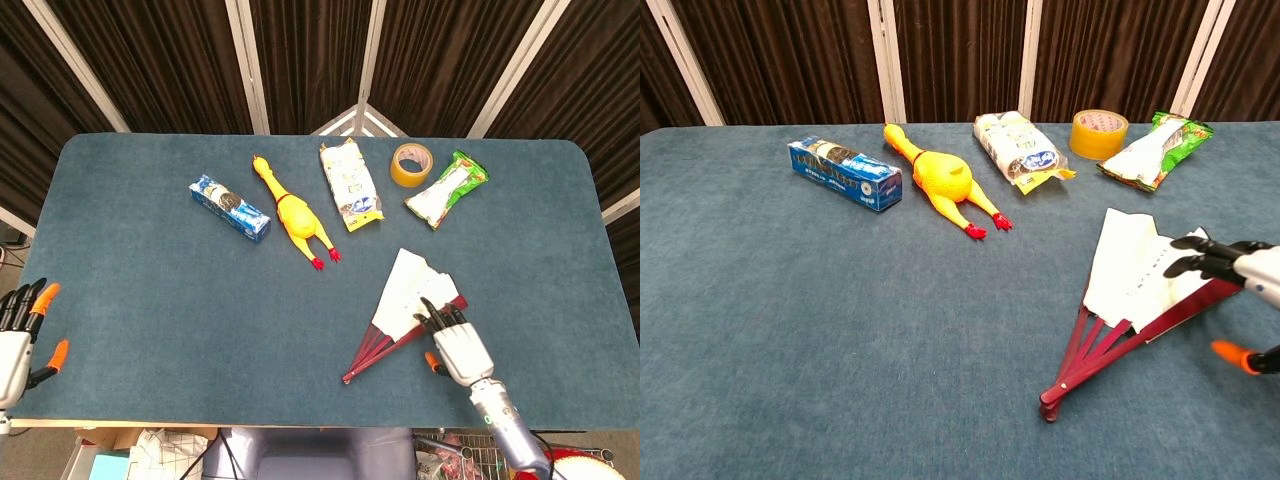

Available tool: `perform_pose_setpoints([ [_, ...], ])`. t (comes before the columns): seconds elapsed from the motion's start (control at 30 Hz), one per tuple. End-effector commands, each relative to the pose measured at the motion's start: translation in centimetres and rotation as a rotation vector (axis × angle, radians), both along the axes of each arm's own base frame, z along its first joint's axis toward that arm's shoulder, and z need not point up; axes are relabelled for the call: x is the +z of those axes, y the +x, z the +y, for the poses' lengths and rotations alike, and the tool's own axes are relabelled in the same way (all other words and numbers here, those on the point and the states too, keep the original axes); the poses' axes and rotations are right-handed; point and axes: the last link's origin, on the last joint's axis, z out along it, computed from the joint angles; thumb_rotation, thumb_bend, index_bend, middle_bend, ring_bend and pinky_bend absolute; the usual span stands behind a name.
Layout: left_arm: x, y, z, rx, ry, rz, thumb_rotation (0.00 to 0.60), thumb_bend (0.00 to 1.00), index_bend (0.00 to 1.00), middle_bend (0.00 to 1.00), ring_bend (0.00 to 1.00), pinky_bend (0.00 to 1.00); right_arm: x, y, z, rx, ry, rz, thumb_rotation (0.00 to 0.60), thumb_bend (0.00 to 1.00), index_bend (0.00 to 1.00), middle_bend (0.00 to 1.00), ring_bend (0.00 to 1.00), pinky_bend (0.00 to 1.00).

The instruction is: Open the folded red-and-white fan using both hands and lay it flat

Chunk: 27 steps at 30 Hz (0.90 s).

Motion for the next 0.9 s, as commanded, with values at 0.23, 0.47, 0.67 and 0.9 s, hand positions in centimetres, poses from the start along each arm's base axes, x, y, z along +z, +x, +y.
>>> perform_pose_setpoints([
  [0.23, 0.3, -0.1, 0.0, 0.002, 0.006, -0.012, 0.600, 0.54, 0.09, 0.00, 0.00, 0.02, -1.3, 0.5, -0.6, 0.006, 0.001, -0.002, 0.600, 0.39, 0.26, 0.06, 0.23, 0.14],
  [0.47, 0.3, -0.1, 0.0, 0.002, 0.001, -0.013, 0.600, 0.54, 0.09, 0.00, 0.00, 0.02, -1.7, 0.0, -0.9, -0.008, -0.004, -0.003, 0.600, 0.39, 0.29, 0.06, 0.23, 0.14],
  [0.67, 0.1, -0.1, 0.0, 0.002, -0.009, -0.009, 0.600, 0.54, 0.09, 0.00, 0.00, 0.02, -1.6, -0.3, -1.0, -0.011, -0.014, -0.014, 0.600, 0.39, 0.30, 0.06, 0.23, 0.14],
  [0.9, -0.1, -0.1, 0.0, 0.005, -0.015, -0.006, 0.600, 0.54, 0.09, 0.00, 0.00, 0.02, -1.7, -0.4, -1.1, -0.013, -0.014, -0.023, 0.600, 0.39, 0.34, 0.06, 0.23, 0.14],
])
